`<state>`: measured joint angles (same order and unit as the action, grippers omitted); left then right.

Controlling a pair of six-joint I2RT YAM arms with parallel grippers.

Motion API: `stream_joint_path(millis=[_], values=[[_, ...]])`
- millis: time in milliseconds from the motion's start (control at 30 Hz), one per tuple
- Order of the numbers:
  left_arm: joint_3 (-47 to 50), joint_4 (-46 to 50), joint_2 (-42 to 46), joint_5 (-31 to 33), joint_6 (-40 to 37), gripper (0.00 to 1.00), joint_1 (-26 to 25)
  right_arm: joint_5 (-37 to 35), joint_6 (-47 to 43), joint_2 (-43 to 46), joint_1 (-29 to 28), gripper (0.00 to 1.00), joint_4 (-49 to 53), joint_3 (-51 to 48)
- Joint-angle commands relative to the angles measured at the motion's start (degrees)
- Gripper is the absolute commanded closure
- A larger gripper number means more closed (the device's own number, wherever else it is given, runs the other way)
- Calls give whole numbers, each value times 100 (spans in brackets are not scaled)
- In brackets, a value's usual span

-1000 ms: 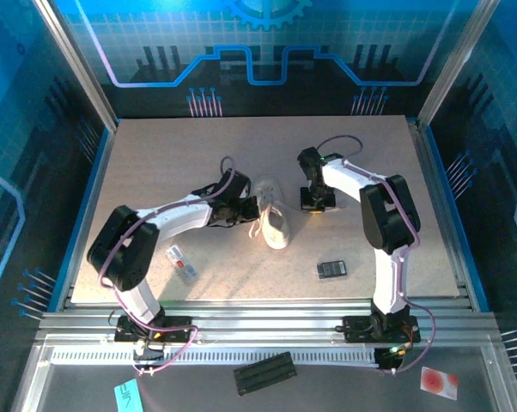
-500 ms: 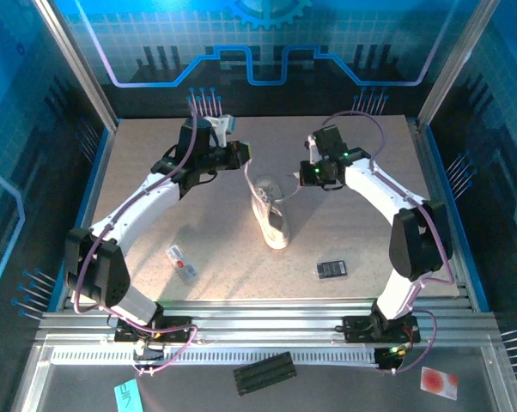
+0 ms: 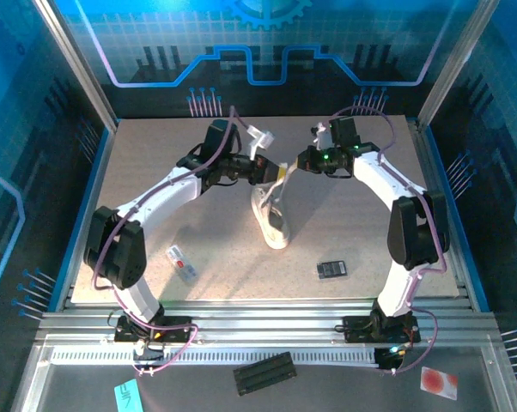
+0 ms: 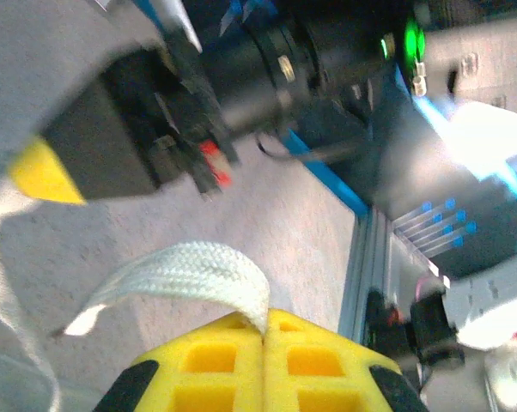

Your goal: Tie the shoes

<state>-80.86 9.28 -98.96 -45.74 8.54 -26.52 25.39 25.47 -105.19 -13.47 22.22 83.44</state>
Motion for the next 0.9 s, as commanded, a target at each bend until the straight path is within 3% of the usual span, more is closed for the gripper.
stream_joint_path(millis=[0, 200, 500, 600, 733, 867], values=[[-639, 1309, -412, -357, -1009, 100, -251, 452, -6, -79, 38, 100, -86, 287], [-1779, 2484, -1279, -466, -1602, 100, -477, 656, -45, -65, 29, 100, -215, 136], [-2117, 2506, -2090, -256, -1640, 100, -120, 998, -449, 113, 108, 100, -507, -348], [-2275, 2563, -2266, -182, -1653, 90, -13, 1041, -538, 56, 135, 100, -527, -446], [-2342, 2561, -2330, 34, -1627, 62, 92, 1056, -570, 5, 143, 100, -587, -539], [-2070, 2400, -1970, 95, -1624, 43, 189, 1048, -600, -15, 143, 100, -582, -518]])
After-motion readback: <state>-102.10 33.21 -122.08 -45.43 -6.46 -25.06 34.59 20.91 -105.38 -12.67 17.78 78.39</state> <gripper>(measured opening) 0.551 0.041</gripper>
